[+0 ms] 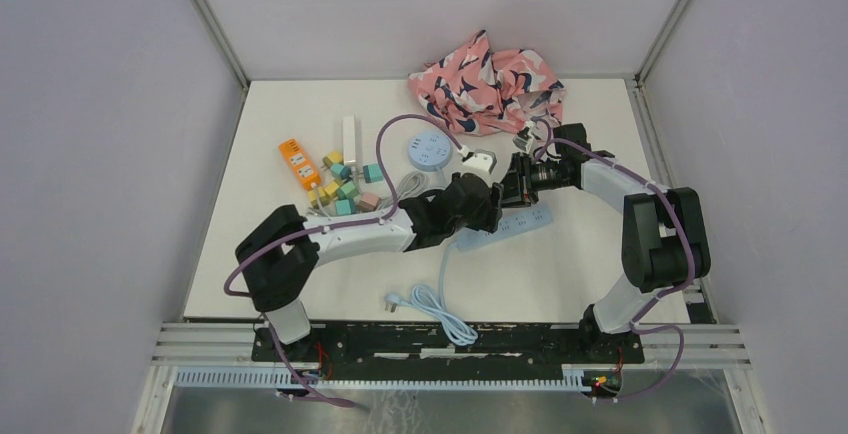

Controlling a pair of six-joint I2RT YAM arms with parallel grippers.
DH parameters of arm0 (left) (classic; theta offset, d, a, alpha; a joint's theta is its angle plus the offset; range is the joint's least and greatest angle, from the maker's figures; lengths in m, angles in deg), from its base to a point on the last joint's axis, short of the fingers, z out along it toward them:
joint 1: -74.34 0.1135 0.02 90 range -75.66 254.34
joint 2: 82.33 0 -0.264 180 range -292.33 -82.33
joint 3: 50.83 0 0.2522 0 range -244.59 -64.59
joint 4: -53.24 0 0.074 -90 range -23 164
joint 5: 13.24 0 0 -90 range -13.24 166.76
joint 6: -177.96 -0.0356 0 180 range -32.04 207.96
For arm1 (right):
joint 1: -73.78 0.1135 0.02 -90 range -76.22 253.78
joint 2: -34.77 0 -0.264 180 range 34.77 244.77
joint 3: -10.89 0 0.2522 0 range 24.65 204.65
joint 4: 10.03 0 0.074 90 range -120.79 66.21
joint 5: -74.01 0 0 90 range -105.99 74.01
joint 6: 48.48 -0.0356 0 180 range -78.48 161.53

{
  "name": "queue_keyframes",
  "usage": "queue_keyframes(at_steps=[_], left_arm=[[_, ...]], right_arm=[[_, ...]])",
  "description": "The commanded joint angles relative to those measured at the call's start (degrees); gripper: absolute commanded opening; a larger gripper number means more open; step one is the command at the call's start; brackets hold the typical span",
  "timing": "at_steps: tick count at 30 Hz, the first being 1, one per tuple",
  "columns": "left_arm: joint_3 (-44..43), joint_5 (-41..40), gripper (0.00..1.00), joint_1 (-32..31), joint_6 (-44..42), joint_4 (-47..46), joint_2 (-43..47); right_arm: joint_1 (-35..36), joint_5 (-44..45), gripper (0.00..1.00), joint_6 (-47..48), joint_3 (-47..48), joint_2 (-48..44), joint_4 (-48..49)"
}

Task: Pull the plug off the socket
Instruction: Place the plug at the center of the board.

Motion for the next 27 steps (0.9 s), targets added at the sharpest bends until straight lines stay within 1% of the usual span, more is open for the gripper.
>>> queue_keyframes(at_steps=[1,3,4,6,9,11,13,16,19,24,27], left_arm=[[-5.25,-1.5,0.67,-0.22,-0.66,3.38,-2.51],[-5.76,-2.67,0.67,-0.22,-1.41,3.37,-2.92],[-5.89,-3.29,0.64,-0.31,-1.73,3.27,-2.99],[-6.29,-4.7,0.47,-0.23,-2.14,3.3,-3.3],[-6.57,-5.3,0.3,-0.22,-2.88,3.49,-3.42],[-6.11,-5.52,0.14,-0.26,-3.18,3.49,-2.95],[-5.15,-6.46,0.05,-0.23,-3.73,3.33,-2.07],[-2.49,-8.99,0.03,-0.02,-4.44,2.89,0.22],[2.62,-11.97,0.03,0.61,-4.38,1.69,3.71],[12.19,-19.15,0.03,3.27,-2.5,-0.34,11.46],[17.18,-18.56,0.03,7.59,-1.41,-1.84,15.94]], right_arm=[[-0.13,-0.76,0.16,-0.24,2.34,-0.19,0.24],[-0.13,-0.82,0.15,-0.28,2.39,-0.16,0.24],[-0.15,-0.83,0.16,-0.3,2.34,-0.16,0.24],[-0.13,-0.88,0.16,-0.37,2.33,-0.19,0.24],[-0.23,-0.98,0.19,-0.25,2.38,-0.23,0.22],[-0.18,-0.98,0.21,-0.12,2.48,-0.23,0.09],[-0.18,-0.93,0.24,0.5,2.9,-0.34,-0.31],[-0.21,-1.11,0.32,3.3,4.03,-0.67,-2.88],[-0.23,-1.77,0.38,4.93,4.6,-1.19,-3.58],[-0.39,-2.0,0.4,7.47,5.09,-1.61,-5.06],[-0.47,-2.19,0.4,8.23,5.31,-1.58,-5.55]])
